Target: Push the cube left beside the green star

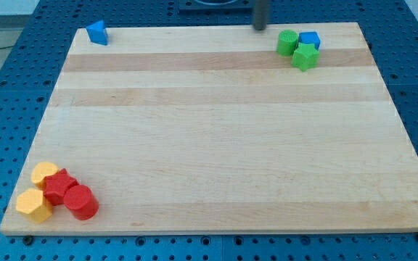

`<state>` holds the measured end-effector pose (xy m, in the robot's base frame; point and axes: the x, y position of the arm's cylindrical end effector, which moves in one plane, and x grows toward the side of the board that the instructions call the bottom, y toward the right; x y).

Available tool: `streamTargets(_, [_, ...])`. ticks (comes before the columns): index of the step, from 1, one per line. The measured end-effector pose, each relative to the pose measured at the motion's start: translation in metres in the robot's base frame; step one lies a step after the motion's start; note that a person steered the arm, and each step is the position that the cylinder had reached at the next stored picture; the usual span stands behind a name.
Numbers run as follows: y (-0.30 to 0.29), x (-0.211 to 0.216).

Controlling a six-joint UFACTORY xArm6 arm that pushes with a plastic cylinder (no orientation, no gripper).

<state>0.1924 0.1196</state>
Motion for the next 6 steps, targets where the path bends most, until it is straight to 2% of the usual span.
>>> streamTargets(1, [0.101, -0.001])
streamTargets(2, [0.147, 0.002])
streamTargets(4, [0.123, 0.044])
streamTargets(6, [0.048, 0.055])
